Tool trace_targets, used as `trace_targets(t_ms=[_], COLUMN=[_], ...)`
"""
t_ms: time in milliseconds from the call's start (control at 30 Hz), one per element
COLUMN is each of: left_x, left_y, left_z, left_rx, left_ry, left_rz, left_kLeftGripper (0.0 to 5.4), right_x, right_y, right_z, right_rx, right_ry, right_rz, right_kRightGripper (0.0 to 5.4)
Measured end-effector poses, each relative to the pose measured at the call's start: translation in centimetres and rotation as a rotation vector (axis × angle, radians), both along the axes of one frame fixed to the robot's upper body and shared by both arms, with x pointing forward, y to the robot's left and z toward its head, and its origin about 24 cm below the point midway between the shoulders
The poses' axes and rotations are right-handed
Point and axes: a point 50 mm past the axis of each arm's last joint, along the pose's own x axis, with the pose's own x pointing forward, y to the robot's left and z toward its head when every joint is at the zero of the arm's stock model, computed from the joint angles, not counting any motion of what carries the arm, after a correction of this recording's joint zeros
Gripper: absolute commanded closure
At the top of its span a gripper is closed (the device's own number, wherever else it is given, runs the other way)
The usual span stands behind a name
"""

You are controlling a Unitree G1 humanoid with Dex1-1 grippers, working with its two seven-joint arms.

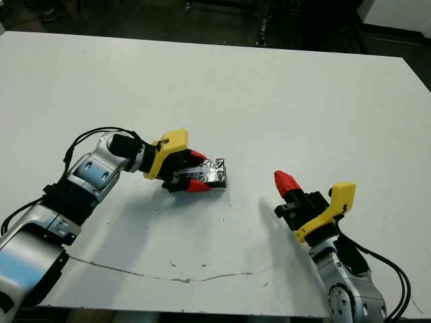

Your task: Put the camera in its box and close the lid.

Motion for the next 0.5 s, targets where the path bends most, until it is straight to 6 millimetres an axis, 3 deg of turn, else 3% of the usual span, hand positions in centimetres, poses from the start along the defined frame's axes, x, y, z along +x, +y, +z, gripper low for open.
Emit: trace_targets(t_ms=[500], left_x=[0.21], left_y=[-0.83], left_z=[-0.16], left_rx=[0.029], left_ry=[-0.002], left_rz=[-0.012], left_kLeftGripper=[2.25], right_x=[-0.06], right_y=[-0.14], right_z=[-0.03], right_rx=[-0.002], right_ry=[0.002], right_rz=[-0.005], right_kRightGripper=[5.4])
